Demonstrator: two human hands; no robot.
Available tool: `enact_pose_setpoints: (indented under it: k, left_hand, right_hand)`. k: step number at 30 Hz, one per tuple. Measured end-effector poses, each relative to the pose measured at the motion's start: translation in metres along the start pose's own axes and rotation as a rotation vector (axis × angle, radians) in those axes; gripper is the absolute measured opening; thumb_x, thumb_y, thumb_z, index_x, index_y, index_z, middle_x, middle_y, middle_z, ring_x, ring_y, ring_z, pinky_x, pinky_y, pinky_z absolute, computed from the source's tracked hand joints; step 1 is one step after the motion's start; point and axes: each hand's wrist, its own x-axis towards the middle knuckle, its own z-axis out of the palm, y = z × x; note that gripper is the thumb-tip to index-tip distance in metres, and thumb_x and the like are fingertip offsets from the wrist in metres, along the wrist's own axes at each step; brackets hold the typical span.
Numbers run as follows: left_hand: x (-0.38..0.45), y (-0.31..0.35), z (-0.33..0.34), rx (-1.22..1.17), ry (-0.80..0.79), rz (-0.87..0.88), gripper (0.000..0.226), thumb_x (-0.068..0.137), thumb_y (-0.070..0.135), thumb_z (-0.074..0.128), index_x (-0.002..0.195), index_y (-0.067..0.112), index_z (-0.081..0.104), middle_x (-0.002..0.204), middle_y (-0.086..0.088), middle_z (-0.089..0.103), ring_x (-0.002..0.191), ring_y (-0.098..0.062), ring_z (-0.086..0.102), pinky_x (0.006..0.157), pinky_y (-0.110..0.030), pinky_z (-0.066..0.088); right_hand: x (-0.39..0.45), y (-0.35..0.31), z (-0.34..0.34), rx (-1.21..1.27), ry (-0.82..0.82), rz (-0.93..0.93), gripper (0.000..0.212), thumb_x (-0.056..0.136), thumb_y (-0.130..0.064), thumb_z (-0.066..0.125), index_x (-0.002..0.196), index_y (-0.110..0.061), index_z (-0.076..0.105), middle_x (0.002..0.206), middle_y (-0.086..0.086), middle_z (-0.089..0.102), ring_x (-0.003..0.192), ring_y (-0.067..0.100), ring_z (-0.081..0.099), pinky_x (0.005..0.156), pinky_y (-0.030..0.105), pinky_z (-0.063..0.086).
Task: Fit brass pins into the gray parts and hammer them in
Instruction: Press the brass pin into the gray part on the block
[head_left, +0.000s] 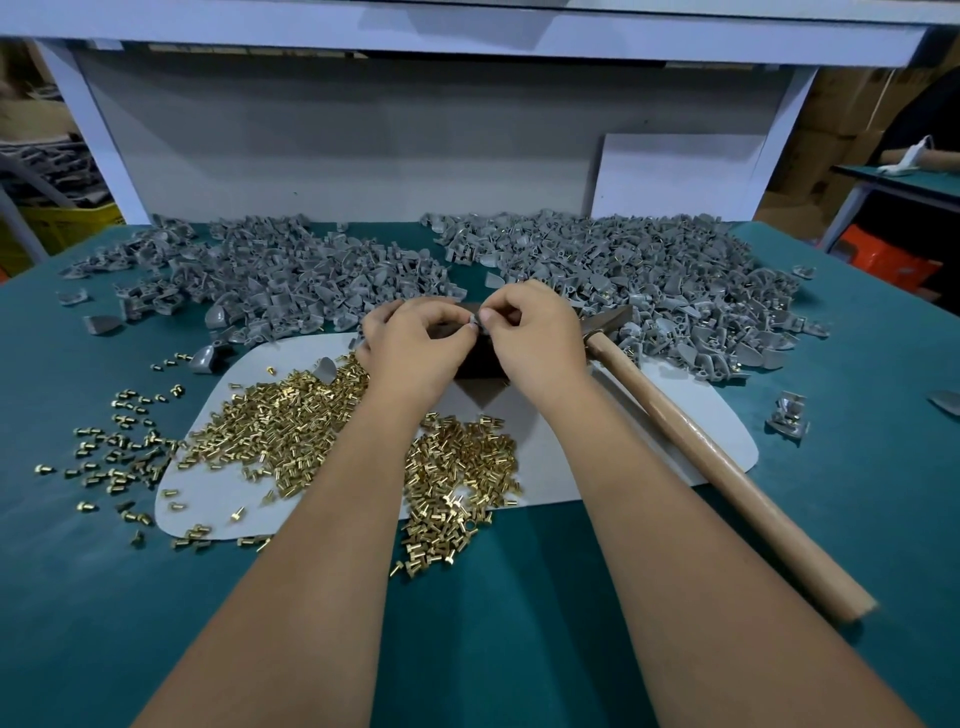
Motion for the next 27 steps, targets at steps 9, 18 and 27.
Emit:
enact_pose_setpoints:
  k: [9, 18, 27]
  left_hand:
    - [0.0017, -0.0043, 0.0026, 0.021, 0.026, -0.008, 0.016, 0.084, 0.043, 0.069, 0.072, 0.049, 0.061, 0.102, 0.03, 0.056, 0.13, -0.011, 0.026, 0.095, -0.032, 0.014]
    - [0.0018, -0.0046, 0.0027, 0.015, 0.028, -0.02, 0.015, 0.084, 0.044, 0.069, 0.073, 0.05, 0.061, 0.106, 0.027, 0.057, 0.132, -0.013, 0.025, 0.098, -0.035, 0.015]
    - [0.0016, -0.0052, 0.0025, 0.02, 0.02, -0.01, 0.004, 0.087, 0.04, 0.067, 0.084, 0.043, 0.066, 0.115, 0.024, 0.06, 0.132, -0.013, 0.025, 0.099, -0.035, 0.015]
  right_hand:
    - [-0.0026, -0.0016, 0.007, -0.084, 0.085, 0.005, 0.022, 0.086, -0.006, 0.059, 0.068, -0.018, 0.058, 0.084, -0.005, 0.056, 0.077, 0.013, 0.05, 0.065, 0.027, 0.035]
    - [-0.0036, -0.0031, 0.0092, -0.067, 0.103, 0.037, 0.019, 0.086, -0.004, 0.057, 0.071, -0.015, 0.061, 0.084, -0.004, 0.058, 0.075, 0.014, 0.052, 0.065, 0.027, 0.038]
    - [-0.0011, 0.0003, 0.0005, 0.012, 0.019, 0.03, 0.014, 0.087, -0.01, 0.059, 0.08, -0.016, 0.07, 0.088, -0.006, 0.062, 0.085, 0.01, 0.054, 0.072, 0.022, 0.037]
